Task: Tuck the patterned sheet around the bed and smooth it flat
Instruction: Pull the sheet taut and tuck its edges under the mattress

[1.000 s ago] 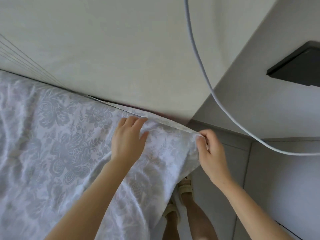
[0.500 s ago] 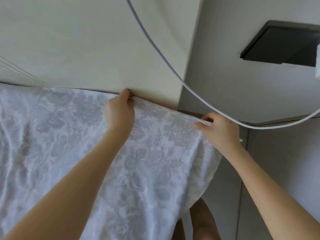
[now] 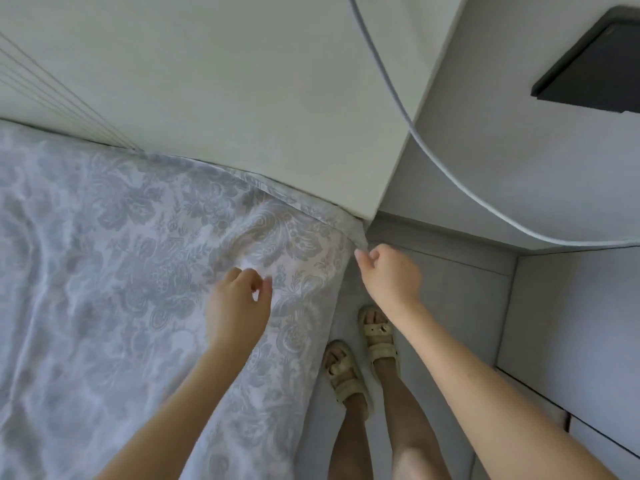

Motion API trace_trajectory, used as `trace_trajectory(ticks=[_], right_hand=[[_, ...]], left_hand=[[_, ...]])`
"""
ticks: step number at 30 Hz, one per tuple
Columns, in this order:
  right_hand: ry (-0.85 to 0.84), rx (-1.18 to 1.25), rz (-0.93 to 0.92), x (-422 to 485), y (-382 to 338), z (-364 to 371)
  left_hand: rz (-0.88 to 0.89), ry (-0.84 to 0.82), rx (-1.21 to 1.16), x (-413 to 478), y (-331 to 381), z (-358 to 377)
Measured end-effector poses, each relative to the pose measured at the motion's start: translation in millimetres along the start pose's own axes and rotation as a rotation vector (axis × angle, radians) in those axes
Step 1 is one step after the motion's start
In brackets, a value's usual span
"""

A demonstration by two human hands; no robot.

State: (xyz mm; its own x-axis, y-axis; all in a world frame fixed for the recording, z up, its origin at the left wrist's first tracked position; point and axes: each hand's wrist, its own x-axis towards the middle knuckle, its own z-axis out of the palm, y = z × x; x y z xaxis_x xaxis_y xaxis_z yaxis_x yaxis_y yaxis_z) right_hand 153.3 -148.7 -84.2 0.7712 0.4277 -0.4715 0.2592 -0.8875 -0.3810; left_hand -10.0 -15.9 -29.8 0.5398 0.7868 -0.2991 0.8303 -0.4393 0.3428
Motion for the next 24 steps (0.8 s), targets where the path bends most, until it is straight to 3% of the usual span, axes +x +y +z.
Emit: trace_trajectory(ticks=[2,5,8,10,13,16,19,22,24], right_hand=[[-0.179,0.144,0.011,-6.0,-14.2,18.4],[-0.125,0.183,0.023,0.4,-33.4,27.3],[0.027,-0.045,-0.069,21.8,-44.0,25.4],[0.033,-0.188,-0.146,34.5,-46.3,24.3],[0.063,-0.213,-0.221,45.1,-41.1,22.2],[0.207,-0.082,-0.238,47.9,-33.4,14.6],[0.325,0.271,-0.203,46.0,-33.6,2.7],[0.315,0.56,-0.168,34.1,-43.2,-1.2],[0.232,0.636,-0.282,17.2,-51.6,1.7]], left_hand=[[-0.055,-0.168,0.128,-28.0,-11.3,11.6],[-0.105,-0.32,0.273,-63.6,-27.8,27.3],[-0.123,-0.311,0.374,-82.0,-36.2,40.6],[-0.13,-0.281,0.414,-82.4,-36.9,48.8],[-0.093,-0.245,0.407,-75.3,-38.5,62.8],[-0.074,-0.28,0.355,-67.6,-36.4,65.0],[0.011,-0.293,0.327,-72.7,-40.9,71.2],[0.056,-0.299,0.339,-75.5,-48.9,79.8],[0.066,-0.325,0.306,-74.7,-53.1,82.0]])
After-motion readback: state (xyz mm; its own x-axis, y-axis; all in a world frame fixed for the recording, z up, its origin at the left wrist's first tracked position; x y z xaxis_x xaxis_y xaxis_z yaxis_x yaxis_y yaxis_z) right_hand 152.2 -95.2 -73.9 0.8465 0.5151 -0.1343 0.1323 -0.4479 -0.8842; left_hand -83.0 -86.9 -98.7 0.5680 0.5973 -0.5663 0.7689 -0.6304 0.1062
